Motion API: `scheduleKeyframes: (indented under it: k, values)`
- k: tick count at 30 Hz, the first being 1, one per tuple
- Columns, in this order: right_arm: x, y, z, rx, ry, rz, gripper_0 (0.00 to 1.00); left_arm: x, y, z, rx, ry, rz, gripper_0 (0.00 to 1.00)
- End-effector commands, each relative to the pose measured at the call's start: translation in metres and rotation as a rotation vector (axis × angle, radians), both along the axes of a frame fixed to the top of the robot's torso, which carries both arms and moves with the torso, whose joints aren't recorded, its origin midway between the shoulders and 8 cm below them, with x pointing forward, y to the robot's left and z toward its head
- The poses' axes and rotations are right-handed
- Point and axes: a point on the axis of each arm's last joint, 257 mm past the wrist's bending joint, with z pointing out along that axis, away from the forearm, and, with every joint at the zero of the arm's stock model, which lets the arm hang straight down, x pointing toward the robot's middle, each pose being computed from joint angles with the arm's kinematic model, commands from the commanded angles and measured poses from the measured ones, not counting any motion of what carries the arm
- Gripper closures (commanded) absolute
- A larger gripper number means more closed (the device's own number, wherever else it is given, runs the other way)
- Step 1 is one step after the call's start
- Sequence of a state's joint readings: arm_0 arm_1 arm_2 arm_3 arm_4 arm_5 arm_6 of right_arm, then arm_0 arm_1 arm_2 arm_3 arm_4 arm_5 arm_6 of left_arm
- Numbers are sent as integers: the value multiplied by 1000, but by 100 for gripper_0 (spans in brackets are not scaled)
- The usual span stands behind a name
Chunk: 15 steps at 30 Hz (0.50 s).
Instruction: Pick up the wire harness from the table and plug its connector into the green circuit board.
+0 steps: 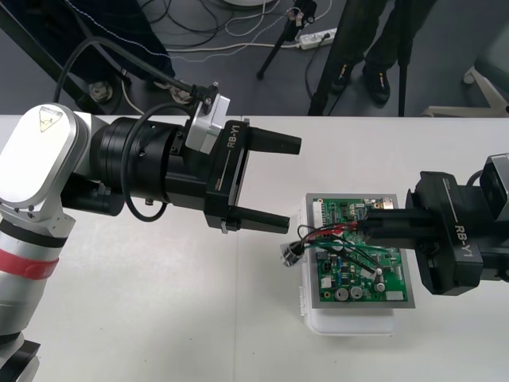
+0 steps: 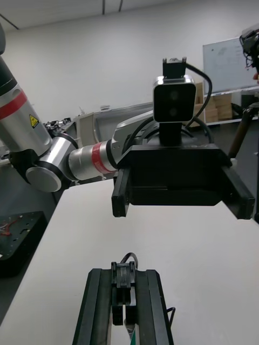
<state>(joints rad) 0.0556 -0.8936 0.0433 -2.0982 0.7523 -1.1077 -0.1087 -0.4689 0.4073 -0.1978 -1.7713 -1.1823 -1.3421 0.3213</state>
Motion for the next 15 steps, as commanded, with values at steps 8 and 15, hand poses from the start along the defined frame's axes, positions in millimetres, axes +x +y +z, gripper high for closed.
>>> scheduleKeyframes:
  k: [8, 15]
  values:
    - [-5, 3, 18, -47, -43, 61, 100, -22, -25, 12, -17, 54, -80, 0]
    - [-1, 6, 25, -29, -44, 58, 100, -27, -24, -3, -17, 100, -74, 0]
